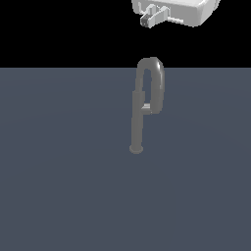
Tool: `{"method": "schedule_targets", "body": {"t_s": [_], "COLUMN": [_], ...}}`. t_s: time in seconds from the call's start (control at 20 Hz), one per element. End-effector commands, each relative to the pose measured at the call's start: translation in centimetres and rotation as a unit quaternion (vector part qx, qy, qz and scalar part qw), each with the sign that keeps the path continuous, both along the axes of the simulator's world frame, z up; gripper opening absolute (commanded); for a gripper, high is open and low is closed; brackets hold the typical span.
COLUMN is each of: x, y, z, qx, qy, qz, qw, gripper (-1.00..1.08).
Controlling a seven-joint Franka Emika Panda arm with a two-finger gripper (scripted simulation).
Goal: Turn on the faucet by rotating a designated handle.
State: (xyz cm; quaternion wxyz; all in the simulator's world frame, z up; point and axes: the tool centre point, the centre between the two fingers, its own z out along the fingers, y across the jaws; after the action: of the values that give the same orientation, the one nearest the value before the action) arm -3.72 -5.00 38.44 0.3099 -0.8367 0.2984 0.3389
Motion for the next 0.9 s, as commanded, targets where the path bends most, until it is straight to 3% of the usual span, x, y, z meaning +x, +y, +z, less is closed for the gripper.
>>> {"method": "schedule_targets", "body": {"t_s": [0.0,0.2,0.4,0.85], "x": [1.1,2.6,3.9,5.6], "y": [-0.6,-1.5,-2.4,-3.7], "z": [-1.3,-3.7,-6.3,-12.6], "qx": [0.022,0.06,0.099,0.179], "qy": [0.025,0.068,0.111,0.204], "qz": [-0.023,-0.063,-0.104,-0.191], "qw": [0.9992,0.9939,0.9834,0.9431], "gripper": [-1.0,-1.0,-1.0,-1.0]}}
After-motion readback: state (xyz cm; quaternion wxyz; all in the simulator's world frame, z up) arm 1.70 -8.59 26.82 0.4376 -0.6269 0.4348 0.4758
